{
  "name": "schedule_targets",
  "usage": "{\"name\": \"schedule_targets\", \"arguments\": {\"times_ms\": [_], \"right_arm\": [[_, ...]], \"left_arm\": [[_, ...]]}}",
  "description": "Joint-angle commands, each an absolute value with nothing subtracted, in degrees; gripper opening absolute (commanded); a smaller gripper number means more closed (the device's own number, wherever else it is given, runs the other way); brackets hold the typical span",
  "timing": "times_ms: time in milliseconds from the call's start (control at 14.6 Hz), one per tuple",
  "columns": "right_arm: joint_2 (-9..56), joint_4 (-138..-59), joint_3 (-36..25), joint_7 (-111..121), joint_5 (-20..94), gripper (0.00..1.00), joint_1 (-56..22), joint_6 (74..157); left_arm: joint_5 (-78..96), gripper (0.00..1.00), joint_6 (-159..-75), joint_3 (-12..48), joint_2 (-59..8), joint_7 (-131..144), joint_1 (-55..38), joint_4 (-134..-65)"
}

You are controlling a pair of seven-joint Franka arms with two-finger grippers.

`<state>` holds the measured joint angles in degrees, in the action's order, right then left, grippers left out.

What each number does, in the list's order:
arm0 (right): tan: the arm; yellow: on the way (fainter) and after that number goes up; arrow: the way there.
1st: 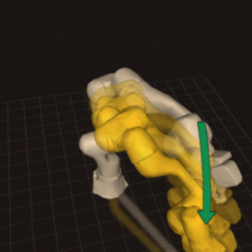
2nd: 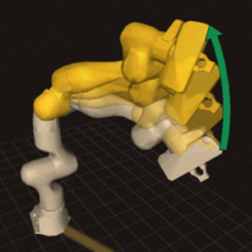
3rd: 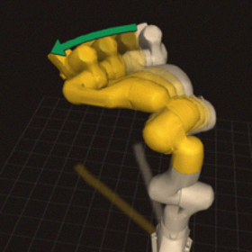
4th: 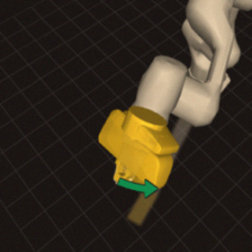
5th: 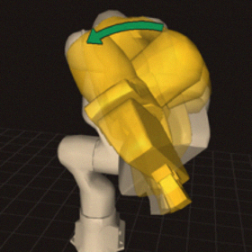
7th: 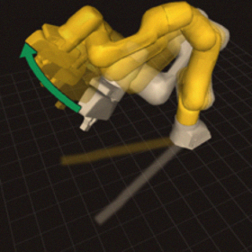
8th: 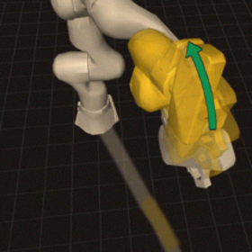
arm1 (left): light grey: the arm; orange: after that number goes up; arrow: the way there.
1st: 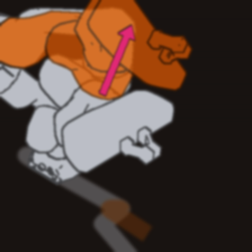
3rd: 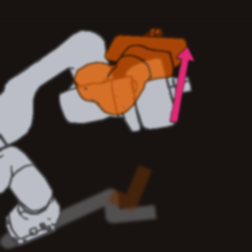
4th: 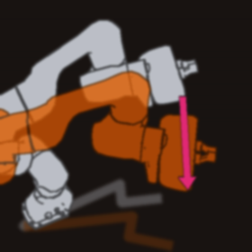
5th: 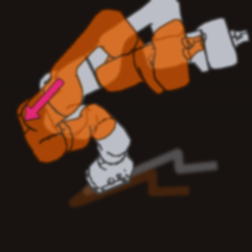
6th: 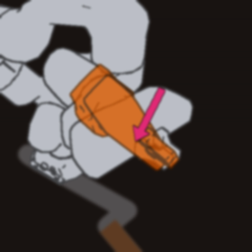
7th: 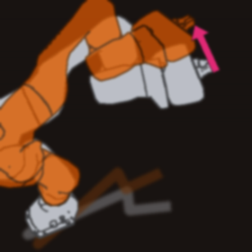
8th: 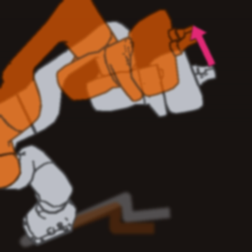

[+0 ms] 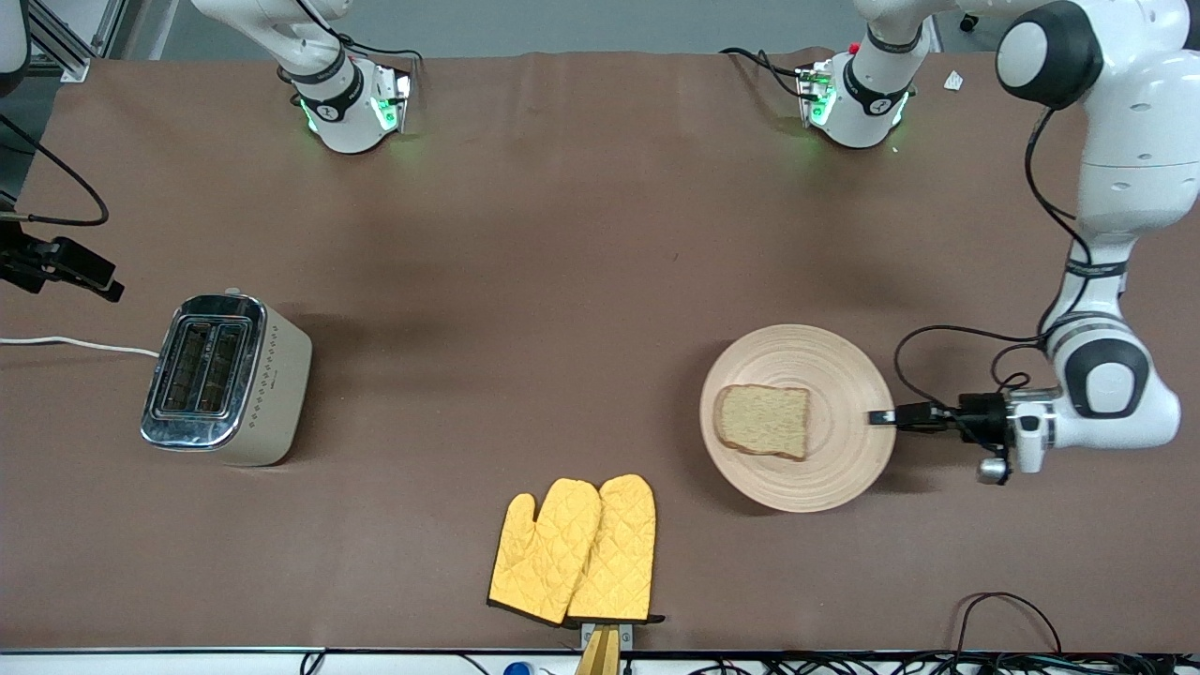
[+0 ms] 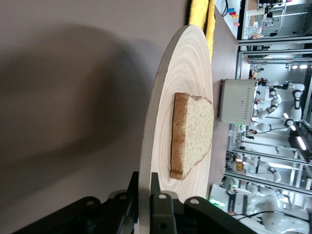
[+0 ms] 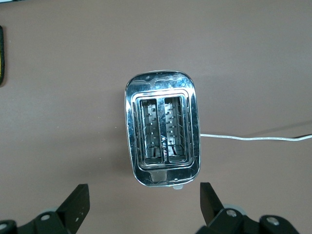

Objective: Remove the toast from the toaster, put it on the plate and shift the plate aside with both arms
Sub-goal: 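Slide the plate with the toast away from the toaster using the left gripper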

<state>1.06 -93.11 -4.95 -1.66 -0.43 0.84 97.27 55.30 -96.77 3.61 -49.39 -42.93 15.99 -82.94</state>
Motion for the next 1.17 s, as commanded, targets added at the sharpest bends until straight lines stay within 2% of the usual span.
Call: {"name": "schedule_targets", "arguments": {"times_ms": [0,412,480,549,618,686,892,1098], "right_arm": [[0.2,-94.2,-4.4,-1.2,-1.4,1.00,1.3,97.3],[0.2,-94.1,-4.4,-1.1,-1.4,1.00,1.2,97.4],[0.2,-94.1,-4.3,-1.1,-1.4,1.00,1.2,97.3],[0.2,-94.1,-4.4,-1.1,-1.4,1.00,1.2,97.4],[0.2,-94.1,-4.3,-1.1,-1.4,1.00,1.2,97.4],[0.2,-94.1,-4.3,-1.1,-1.4,1.00,1.2,97.4],[0.2,-94.1,-4.4,-0.5,-1.4,1.00,1.3,97.4],[0.2,-94.1,-4.4,-0.5,-1.4,1.00,1.3,97.4]], "left_arm": [[52.4,0.00,-96.0,4.6,-48.6,-46.6,20.0,-84.6],[51.2,0.01,-96.0,4.5,-52.2,-51.9,24.5,-84.5],[51.2,0.03,-96.0,4.5,-52.3,-51.9,24.6,-84.6],[51.2,0.17,-96.0,4.5,-52.4,-51.9,24.5,-84.5],[51.2,0.52,-96.0,4.5,-52.4,-51.8,24.5,-84.5],[51.1,0.98,-96.0,4.4,-52.3,-51.9,24.6,-84.5],[45.5,1.00,-96.0,4.0,-51.6,-51.5,24.7,-81.3],[33.2,1.00,-96.0,4.0,-49.4,-51.2,24.8,-74.4]]}}
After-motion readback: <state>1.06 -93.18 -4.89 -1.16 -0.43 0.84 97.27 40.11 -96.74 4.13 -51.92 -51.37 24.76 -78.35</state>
